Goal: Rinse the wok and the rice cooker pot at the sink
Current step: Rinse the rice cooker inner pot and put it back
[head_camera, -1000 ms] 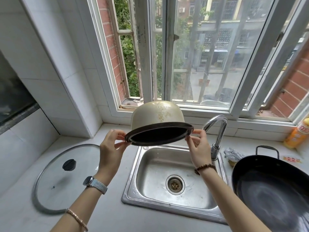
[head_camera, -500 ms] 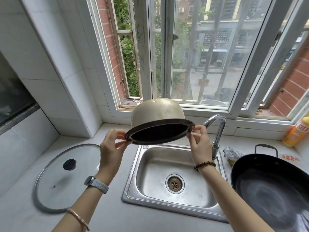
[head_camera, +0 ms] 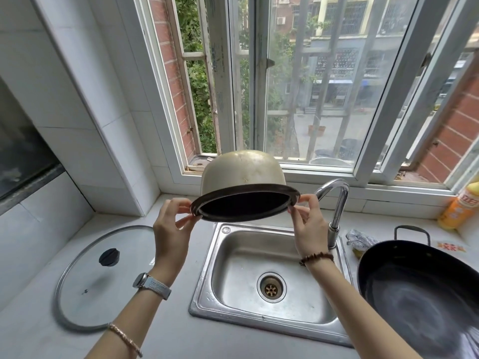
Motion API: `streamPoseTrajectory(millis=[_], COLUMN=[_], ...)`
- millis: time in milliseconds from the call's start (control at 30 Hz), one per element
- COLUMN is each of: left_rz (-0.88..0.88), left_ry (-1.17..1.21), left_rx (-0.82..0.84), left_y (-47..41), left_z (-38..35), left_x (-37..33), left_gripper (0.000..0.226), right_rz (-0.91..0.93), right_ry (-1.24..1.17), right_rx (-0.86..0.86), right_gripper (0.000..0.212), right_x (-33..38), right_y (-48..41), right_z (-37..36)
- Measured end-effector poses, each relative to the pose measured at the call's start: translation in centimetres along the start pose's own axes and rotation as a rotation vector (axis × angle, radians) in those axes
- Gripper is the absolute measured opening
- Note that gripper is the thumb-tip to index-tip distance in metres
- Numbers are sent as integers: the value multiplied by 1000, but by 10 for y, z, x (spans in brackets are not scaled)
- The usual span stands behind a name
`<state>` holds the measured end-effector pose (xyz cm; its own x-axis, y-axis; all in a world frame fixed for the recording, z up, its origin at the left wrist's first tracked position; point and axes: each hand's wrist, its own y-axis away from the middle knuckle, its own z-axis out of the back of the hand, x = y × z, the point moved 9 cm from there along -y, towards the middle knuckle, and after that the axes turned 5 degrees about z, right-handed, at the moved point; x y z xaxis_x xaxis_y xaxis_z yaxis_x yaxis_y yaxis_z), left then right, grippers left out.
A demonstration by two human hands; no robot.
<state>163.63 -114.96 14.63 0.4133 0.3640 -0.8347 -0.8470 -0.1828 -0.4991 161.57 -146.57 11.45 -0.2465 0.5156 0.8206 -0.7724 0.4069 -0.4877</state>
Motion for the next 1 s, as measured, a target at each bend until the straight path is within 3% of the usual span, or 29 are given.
streamPoseTrajectory(millis=[100, 267, 467, 700, 867, 1000], left_rz=[13, -88, 31, -81, 18, -18], left_ry=[-2, 7, -34, -34, -61, -43], left_rx=[12, -39, 34, -46, -2, -41], left_y=[6, -8, 22, 2, 28, 27], left_z=[-2, 7, -5, 2, -6, -2], left_x=[0, -30, 9, -25, 4, -7], left_gripper=[25, 27, 27, 24, 25, 27], right_rz=[-40, 67, -82, 73, -56, 0], right_ry=[-9, -50, 21, -68, -6, -70], right_rx=[15, -112, 42, -79, 65, -14], right_gripper=[12, 19, 13, 14, 12, 12], right_x=[-6, 36, -14, 43, -1, 14], right_y=[4, -7, 22, -9, 17, 17], right_z=[0, 22, 3, 29, 12, 25])
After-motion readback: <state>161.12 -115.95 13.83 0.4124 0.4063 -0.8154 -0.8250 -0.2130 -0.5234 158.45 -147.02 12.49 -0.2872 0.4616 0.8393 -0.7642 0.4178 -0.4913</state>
